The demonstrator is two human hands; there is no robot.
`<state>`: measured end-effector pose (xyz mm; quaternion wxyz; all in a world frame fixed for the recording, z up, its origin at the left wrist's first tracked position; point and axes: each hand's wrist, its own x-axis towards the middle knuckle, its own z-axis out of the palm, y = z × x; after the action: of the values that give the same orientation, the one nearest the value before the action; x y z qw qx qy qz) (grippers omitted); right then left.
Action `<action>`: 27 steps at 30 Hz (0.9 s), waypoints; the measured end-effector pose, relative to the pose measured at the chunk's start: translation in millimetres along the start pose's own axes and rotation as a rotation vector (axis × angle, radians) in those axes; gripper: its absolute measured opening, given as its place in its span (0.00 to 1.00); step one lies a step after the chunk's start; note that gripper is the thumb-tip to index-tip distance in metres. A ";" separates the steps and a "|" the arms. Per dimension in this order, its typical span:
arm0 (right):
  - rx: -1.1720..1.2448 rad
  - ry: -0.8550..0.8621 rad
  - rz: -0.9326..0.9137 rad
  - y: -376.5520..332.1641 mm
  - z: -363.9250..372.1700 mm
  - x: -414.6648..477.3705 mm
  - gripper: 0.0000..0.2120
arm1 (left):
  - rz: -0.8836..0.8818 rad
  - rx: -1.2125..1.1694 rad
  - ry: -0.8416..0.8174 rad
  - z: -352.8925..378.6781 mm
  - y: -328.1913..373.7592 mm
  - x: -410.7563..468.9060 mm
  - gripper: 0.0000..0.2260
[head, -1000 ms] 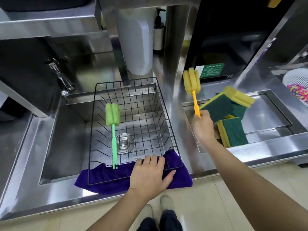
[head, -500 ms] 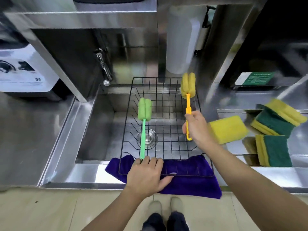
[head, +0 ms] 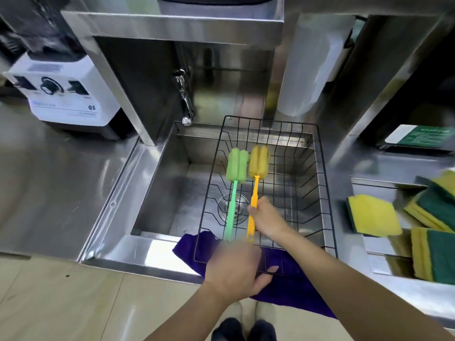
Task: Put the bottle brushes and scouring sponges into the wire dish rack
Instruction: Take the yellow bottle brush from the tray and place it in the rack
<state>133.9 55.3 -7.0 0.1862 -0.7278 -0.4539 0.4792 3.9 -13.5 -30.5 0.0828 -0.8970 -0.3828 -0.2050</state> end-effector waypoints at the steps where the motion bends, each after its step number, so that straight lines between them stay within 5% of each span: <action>1: -0.022 -0.046 0.008 1.5 2.5 1.3 0.11 | -0.001 0.002 0.000 -0.3 0.0 0.3 0.20; 15: -0.158 -0.155 0.041 2.2 -2.3 -2.5 0.18 | 0.000 -0.007 -0.009 -1.6 -0.9 1.0 0.21; 27: -0.136 0.316 -0.130 -15.8 -64.7 -24.0 0.10 | 0.063 0.007 -0.103 -3.3 -0.2 3.9 0.24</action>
<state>179.2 54.0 47.3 0.2362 -0.7741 -0.4963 0.3142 5.2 -11.8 -25.8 0.0724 -0.9177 -0.3588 -0.1546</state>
